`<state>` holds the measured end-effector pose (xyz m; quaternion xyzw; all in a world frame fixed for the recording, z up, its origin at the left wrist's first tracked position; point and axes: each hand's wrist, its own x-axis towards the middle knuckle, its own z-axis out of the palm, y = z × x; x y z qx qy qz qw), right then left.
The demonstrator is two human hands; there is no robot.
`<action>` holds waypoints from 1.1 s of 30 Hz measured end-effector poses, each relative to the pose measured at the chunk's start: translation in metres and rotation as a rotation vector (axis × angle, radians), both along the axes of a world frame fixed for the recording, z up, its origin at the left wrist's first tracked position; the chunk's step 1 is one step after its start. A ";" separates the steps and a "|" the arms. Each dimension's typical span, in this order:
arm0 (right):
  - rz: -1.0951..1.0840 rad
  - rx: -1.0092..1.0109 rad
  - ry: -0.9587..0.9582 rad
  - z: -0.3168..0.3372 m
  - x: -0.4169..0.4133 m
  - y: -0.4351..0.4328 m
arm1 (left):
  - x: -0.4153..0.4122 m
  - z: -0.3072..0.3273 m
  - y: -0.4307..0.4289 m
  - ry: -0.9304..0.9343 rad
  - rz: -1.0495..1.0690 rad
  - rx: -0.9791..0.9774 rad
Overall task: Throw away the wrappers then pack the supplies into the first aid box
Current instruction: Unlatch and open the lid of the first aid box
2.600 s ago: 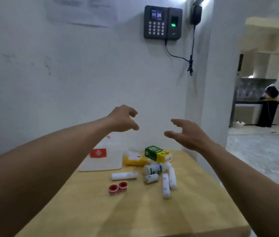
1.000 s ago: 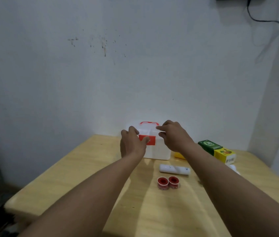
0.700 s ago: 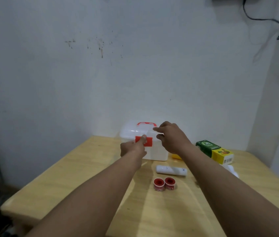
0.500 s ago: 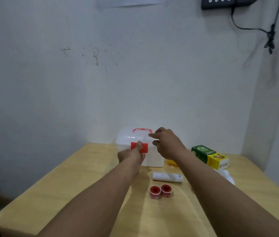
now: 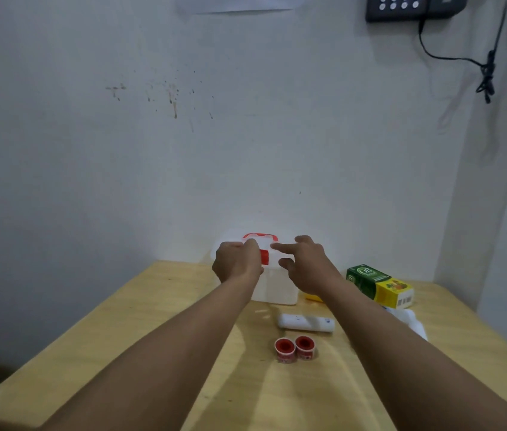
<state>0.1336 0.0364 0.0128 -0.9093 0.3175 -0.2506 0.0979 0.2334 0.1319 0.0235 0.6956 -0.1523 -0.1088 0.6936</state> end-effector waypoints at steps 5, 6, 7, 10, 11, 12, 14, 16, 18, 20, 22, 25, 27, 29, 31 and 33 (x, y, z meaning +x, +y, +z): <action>0.029 0.070 -0.025 -0.008 -0.003 0.000 | 0.025 -0.008 0.009 -0.373 0.048 0.272; 0.023 0.076 -0.027 -0.008 -0.004 0.000 | 0.030 -0.010 0.009 -0.418 0.059 0.281; 0.012 0.085 -0.030 -0.009 -0.005 -0.001 | 0.037 -0.012 0.009 -0.448 0.060 0.287; -0.024 0.120 -0.052 -0.011 -0.007 -0.003 | 0.057 -0.016 0.006 -0.438 -0.057 0.327; -0.037 0.140 -0.060 -0.013 -0.007 -0.003 | 0.063 -0.017 0.006 -0.414 -0.123 0.338; -0.046 0.167 -0.071 -0.014 -0.007 -0.002 | 0.067 -0.017 0.006 -0.394 -0.180 0.348; -0.035 0.215 -0.108 -0.016 -0.005 -0.001 | 0.074 -0.018 0.006 -0.404 -0.226 0.366; -0.027 0.241 -0.148 -0.017 -0.004 -0.001 | 0.075 -0.018 0.008 -0.467 -0.189 0.393; -0.043 0.277 -0.187 -0.016 -0.006 -0.001 | 0.072 -0.016 0.011 -0.507 -0.149 0.403; -0.059 0.333 -0.236 -0.016 -0.007 -0.001 | 0.070 -0.013 0.014 -0.504 -0.128 0.366; -0.058 0.365 -0.284 -0.016 -0.007 -0.001 | 0.068 -0.010 0.017 -0.496 -0.114 0.330; -0.049 0.404 -0.358 -0.015 -0.008 -0.002 | 0.067 -0.007 0.019 -0.495 -0.090 0.318; -0.044 0.439 -0.413 -0.014 -0.009 -0.003 | 0.066 -0.004 0.020 -0.492 -0.070 0.310; -0.039 0.466 -0.481 -0.010 -0.008 -0.003 | 0.065 0.002 0.020 -0.486 -0.043 0.297; -0.051 0.483 -0.547 -0.006 -0.006 -0.003 | 0.067 0.009 0.020 -0.470 -0.030 0.275; -0.075 0.490 -0.624 0.000 -0.003 -0.005 | 0.070 0.018 0.018 -0.421 -0.044 0.220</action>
